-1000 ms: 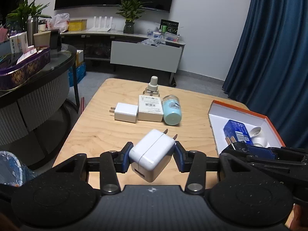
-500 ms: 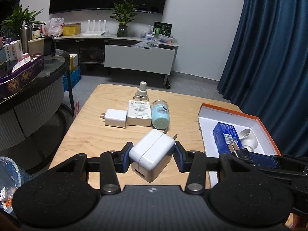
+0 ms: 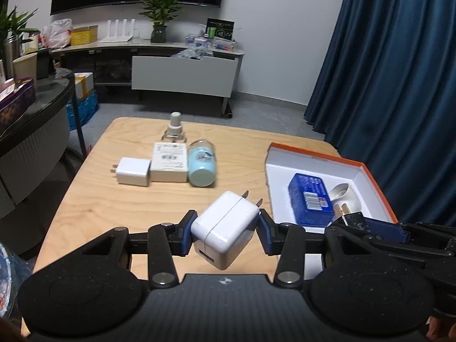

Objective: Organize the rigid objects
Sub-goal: 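Carry the white cube charger and black charger with both grippers to the orange-rimmed box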

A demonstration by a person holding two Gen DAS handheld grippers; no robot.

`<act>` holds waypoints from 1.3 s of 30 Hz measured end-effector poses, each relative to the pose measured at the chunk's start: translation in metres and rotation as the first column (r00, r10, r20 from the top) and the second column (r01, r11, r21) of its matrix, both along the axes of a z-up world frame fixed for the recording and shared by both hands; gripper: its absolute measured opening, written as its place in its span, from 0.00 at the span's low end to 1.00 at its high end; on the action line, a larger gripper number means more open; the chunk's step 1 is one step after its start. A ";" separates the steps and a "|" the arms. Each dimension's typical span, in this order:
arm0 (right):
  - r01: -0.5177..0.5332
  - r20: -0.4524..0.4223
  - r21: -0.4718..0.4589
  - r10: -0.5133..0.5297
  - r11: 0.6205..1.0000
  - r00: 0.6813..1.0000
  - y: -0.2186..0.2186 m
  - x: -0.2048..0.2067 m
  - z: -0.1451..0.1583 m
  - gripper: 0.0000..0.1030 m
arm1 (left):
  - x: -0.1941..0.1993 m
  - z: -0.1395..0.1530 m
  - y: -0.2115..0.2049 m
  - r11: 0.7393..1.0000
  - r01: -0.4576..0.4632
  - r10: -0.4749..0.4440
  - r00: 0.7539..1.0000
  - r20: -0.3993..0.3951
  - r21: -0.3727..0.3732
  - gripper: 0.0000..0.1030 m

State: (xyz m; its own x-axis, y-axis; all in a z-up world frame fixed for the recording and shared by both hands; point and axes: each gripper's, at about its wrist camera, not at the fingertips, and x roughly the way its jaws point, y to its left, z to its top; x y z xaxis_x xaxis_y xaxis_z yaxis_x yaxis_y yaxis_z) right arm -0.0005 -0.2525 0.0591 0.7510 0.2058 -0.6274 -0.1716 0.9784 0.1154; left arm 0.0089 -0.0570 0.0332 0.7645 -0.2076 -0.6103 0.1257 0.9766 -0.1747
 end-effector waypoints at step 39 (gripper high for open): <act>0.138 0.043 0.021 -0.139 0.990 0.989 -0.079 -0.006 0.016 0.42 | 0.013 0.010 -0.077 0.989 0.142 -0.142 0.990 0.000 0.033 0.44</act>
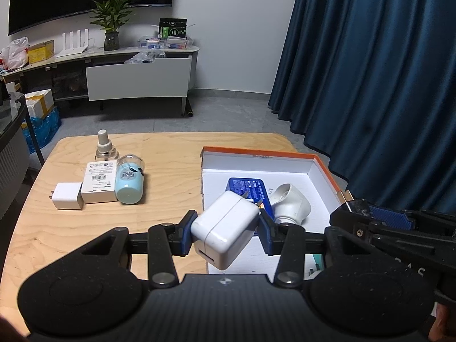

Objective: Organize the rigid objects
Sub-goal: 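Carry the white cube charger and black charger with both grippers to the orange-rimmed box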

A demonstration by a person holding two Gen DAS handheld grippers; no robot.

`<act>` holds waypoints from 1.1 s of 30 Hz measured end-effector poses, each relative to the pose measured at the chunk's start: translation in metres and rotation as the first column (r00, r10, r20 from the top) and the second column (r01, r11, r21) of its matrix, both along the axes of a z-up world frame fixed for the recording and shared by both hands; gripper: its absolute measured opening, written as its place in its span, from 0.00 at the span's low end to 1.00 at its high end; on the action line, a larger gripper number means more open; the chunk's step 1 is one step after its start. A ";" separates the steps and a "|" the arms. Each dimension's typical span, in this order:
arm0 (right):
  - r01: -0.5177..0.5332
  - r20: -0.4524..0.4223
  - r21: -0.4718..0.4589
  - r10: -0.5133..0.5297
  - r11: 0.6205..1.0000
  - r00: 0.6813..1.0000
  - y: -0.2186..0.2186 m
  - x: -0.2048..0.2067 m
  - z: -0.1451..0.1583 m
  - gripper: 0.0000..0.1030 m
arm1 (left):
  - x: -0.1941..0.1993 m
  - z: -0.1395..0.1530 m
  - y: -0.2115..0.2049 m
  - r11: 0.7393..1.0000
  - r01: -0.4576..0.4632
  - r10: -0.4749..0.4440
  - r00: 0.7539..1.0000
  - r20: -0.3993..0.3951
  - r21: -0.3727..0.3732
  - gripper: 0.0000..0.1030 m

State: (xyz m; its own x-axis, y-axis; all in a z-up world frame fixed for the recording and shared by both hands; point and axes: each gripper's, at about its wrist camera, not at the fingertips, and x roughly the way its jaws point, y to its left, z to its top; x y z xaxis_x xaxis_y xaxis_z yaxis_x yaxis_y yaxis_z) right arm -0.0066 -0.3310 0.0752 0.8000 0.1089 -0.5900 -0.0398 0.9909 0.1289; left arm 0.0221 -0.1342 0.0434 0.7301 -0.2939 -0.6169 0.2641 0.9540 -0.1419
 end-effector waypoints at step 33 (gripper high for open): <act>0.067 0.009 0.001 -0.067 0.998 0.998 -0.029 0.016 -0.005 0.42 | 0.011 -0.001 -0.030 0.998 0.063 -0.063 0.998 0.008 -0.007 0.44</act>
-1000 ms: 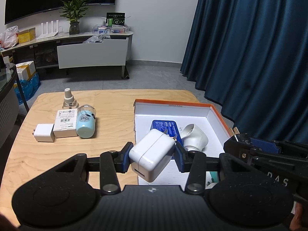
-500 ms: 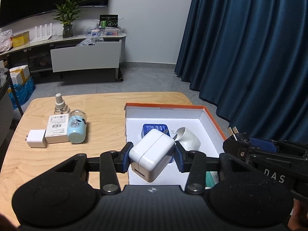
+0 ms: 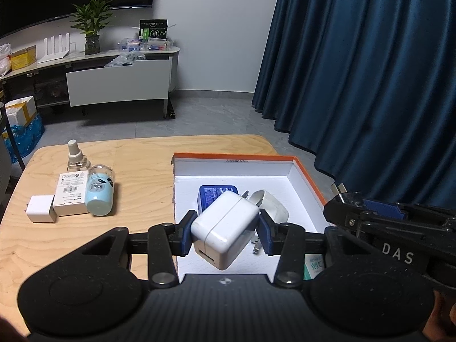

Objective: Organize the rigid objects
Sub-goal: 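Carry the white cube charger and black charger with both grippers to the orange-rimmed box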

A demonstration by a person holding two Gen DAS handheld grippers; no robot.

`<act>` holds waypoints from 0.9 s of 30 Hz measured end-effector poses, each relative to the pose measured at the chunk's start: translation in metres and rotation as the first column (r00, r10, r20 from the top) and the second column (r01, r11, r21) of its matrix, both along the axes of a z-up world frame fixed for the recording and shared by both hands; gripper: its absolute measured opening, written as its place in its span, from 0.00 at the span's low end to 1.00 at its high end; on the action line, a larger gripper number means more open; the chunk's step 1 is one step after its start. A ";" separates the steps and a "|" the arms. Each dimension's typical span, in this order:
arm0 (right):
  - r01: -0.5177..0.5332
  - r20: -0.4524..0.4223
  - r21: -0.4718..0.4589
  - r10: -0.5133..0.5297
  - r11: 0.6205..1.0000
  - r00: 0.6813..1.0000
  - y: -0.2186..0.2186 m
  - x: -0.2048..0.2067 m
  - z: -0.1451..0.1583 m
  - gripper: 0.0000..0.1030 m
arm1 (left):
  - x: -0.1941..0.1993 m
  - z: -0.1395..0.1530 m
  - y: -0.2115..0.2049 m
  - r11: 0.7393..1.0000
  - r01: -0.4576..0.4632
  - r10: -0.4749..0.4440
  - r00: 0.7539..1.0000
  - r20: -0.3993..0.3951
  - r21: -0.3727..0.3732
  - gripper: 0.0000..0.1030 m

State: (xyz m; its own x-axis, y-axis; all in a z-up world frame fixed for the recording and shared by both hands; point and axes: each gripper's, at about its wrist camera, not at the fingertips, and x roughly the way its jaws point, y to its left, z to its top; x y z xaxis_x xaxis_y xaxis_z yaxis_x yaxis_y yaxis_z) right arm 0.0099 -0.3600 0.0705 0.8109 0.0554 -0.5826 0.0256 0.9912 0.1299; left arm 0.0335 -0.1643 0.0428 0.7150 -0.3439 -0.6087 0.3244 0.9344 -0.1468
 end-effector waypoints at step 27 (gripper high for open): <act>0.016 -0.034 0.014 -0.015 1.000 0.999 -0.021 0.034 -0.012 0.43 | 0.016 -0.011 -0.029 0.998 0.059 -0.059 0.998 -0.028 0.006 0.44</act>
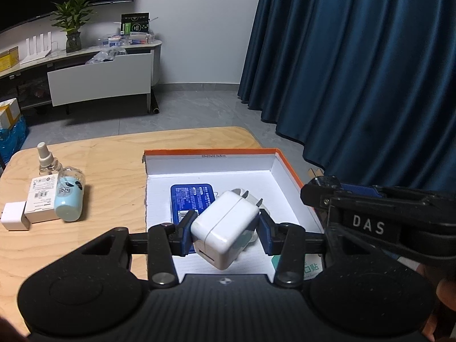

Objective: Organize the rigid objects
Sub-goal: 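Carry the white cube charger and black charger with both grippers to the orange-rimmed box, then release the white charger into the box with the left gripper while the right gripper releases the black charger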

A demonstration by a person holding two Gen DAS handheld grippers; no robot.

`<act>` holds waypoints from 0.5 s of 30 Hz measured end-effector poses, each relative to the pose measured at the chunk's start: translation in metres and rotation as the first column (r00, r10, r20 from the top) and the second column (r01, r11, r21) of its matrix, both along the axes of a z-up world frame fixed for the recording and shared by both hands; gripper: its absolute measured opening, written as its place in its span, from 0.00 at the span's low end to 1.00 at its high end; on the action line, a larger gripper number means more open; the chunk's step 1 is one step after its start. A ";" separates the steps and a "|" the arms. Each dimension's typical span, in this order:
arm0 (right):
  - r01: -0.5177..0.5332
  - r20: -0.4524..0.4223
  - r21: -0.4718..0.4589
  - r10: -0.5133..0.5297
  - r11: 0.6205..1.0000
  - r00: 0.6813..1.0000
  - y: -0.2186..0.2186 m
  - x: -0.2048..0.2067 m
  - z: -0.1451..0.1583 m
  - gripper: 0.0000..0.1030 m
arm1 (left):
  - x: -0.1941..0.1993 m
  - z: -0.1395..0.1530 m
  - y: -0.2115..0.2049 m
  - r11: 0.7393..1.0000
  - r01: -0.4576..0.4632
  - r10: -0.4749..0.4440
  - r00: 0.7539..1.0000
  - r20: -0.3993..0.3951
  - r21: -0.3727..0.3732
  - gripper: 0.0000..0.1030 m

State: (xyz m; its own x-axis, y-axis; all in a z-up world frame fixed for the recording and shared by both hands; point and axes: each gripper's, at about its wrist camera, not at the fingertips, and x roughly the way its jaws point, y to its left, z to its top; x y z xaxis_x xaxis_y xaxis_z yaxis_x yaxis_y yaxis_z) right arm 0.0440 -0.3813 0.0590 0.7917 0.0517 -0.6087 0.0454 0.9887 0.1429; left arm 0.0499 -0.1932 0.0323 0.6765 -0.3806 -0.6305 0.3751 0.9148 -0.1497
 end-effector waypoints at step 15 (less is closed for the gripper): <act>-0.020 -0.031 -0.009 0.020 1.000 0.999 -0.003 0.027 -0.008 0.43 | 0.011 -0.007 -0.008 1.000 0.018 -0.017 1.000 -0.021 0.008 0.44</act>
State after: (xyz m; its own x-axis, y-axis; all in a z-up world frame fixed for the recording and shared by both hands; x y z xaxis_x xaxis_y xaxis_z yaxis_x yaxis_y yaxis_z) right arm 0.0713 -0.3842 0.0507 0.7715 0.0613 -0.6333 0.0298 0.9908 0.1323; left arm 0.0614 -0.2016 0.0248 0.6562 -0.3868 -0.6479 0.3878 0.9094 -0.1502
